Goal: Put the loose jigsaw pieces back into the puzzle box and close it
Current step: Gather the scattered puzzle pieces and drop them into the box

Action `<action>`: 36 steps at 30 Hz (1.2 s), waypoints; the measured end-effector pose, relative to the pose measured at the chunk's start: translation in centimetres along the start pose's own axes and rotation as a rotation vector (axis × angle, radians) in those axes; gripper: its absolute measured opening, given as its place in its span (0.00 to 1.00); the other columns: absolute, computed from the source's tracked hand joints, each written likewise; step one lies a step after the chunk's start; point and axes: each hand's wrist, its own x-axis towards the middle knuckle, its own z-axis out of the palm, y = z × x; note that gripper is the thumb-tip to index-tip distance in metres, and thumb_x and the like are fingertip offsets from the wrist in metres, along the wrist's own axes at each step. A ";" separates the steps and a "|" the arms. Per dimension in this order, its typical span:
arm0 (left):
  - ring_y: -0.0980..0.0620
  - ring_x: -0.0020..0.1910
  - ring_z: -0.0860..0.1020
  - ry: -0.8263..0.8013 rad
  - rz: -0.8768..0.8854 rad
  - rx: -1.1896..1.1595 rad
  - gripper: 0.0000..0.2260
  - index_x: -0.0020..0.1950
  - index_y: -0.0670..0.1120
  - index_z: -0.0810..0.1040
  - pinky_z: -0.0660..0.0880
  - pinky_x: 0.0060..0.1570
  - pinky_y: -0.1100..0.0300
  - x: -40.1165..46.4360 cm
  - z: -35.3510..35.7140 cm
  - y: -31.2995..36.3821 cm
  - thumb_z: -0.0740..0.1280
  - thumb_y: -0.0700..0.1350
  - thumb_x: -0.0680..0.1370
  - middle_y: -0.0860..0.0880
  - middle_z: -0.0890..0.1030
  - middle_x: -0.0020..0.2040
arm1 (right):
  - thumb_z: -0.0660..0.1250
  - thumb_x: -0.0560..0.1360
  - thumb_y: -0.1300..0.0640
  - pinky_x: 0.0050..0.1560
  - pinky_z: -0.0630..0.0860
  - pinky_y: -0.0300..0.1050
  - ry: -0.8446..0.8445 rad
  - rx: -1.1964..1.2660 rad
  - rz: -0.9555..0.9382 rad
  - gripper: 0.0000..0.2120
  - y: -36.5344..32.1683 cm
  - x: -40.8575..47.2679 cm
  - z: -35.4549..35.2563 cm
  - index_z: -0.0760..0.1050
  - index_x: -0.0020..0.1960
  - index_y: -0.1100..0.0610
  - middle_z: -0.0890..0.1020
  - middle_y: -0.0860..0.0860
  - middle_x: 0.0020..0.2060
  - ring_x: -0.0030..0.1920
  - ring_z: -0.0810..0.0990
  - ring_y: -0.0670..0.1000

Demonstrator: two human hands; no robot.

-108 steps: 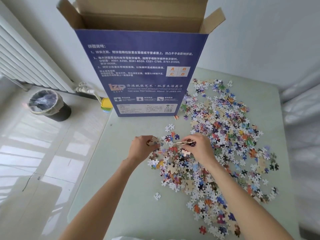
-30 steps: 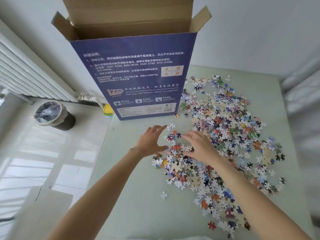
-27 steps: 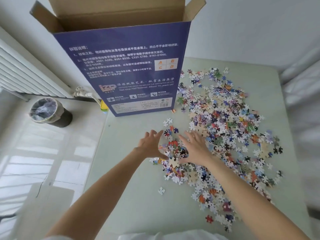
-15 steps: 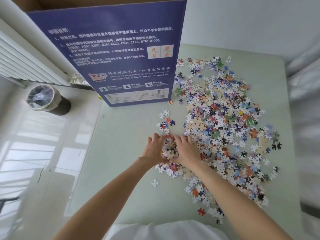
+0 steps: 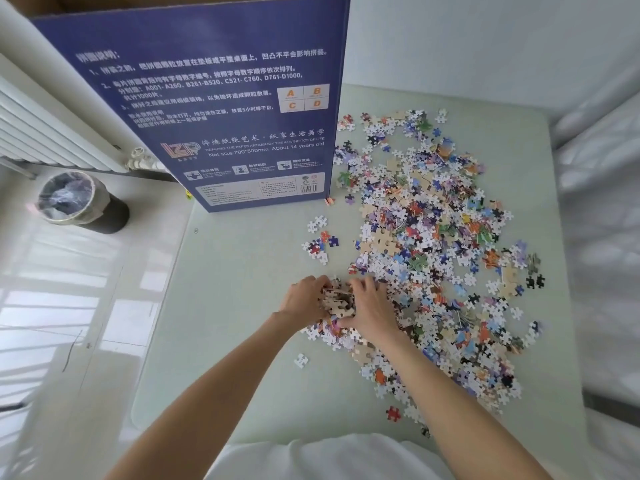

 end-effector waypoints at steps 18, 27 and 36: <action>0.47 0.56 0.77 0.096 -0.129 -0.310 0.26 0.68 0.44 0.70 0.73 0.53 0.58 -1.1 -0.4 -2.9 0.71 0.51 0.73 0.45 0.79 0.59 | 0.71 0.72 0.53 0.45 0.75 0.43 0.094 0.281 0.074 0.21 0.9 -0.8 -2.5 0.69 0.62 0.58 0.81 0.54 0.49 0.45 0.78 0.51; 0.47 0.50 0.77 0.224 -0.181 -0.354 0.20 0.65 0.44 0.72 0.71 0.46 0.61 -0.3 0.6 0.6 0.69 0.48 0.75 0.44 0.79 0.56 | 0.70 0.72 0.55 0.64 0.68 0.43 0.076 0.167 0.047 0.27 0.8 -1.9 -2.1 0.67 0.68 0.58 0.75 0.54 0.63 0.64 0.72 0.52; 0.53 0.39 0.80 0.251 -0.143 -0.437 0.09 0.52 0.44 0.82 0.73 0.37 0.67 -1.5 -0.8 -2.5 0.70 0.44 0.74 0.47 0.84 0.45 | 0.72 0.70 0.51 0.63 0.71 0.48 0.109 0.330 0.171 0.31 0.8 -2.0 -4.3 0.66 0.70 0.57 0.72 0.53 0.67 0.60 0.75 0.51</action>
